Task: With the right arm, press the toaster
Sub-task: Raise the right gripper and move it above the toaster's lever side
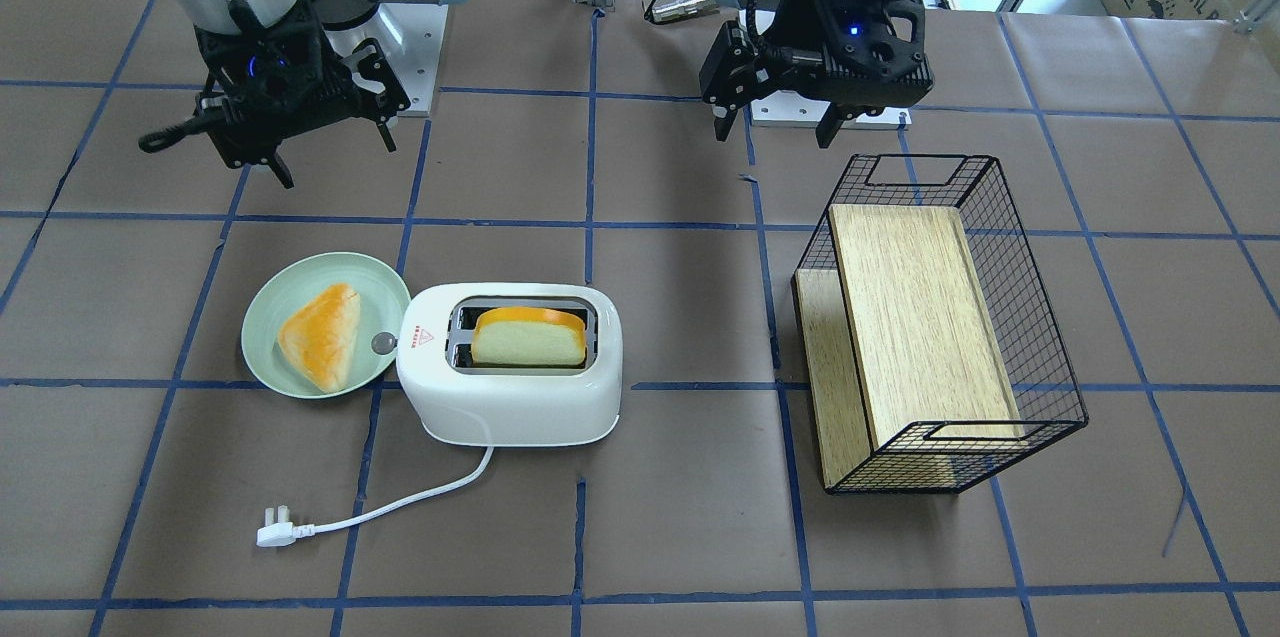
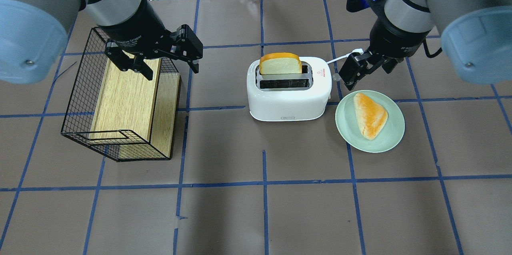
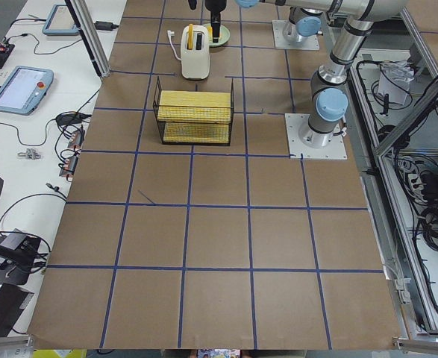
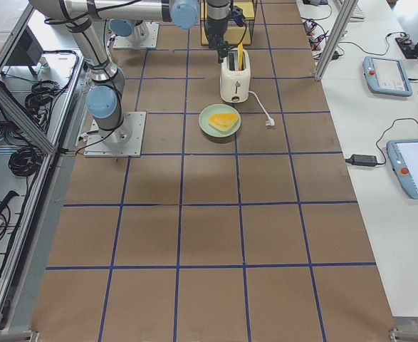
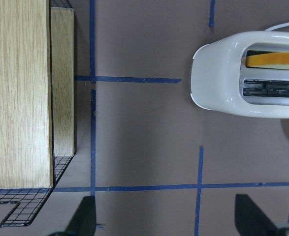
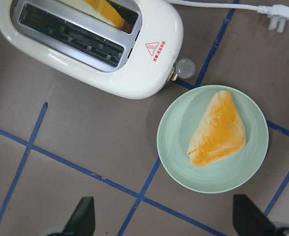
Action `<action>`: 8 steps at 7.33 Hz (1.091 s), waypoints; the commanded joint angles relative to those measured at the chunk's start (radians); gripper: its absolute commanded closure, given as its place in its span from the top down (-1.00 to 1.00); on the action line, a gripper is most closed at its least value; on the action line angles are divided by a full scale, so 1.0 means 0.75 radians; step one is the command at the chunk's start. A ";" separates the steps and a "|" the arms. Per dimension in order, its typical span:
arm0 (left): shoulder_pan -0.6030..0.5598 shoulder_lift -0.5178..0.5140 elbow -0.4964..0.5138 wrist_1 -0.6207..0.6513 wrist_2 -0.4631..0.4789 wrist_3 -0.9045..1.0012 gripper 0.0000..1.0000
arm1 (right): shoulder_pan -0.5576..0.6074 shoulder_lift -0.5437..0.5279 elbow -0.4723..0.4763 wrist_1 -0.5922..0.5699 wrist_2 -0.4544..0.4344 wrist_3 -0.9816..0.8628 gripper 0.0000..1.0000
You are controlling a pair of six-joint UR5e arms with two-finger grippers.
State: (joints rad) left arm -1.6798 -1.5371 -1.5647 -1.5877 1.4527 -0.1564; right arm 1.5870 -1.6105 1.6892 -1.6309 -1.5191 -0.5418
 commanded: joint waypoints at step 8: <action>0.000 0.000 0.000 0.000 0.000 0.000 1.00 | -0.001 0.155 -0.009 -0.257 -0.050 -0.999 -0.69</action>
State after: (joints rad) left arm -1.6806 -1.5371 -1.5646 -1.5876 1.4527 -0.1564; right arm 1.5854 -1.4967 1.6841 -1.7919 -1.5407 -1.1777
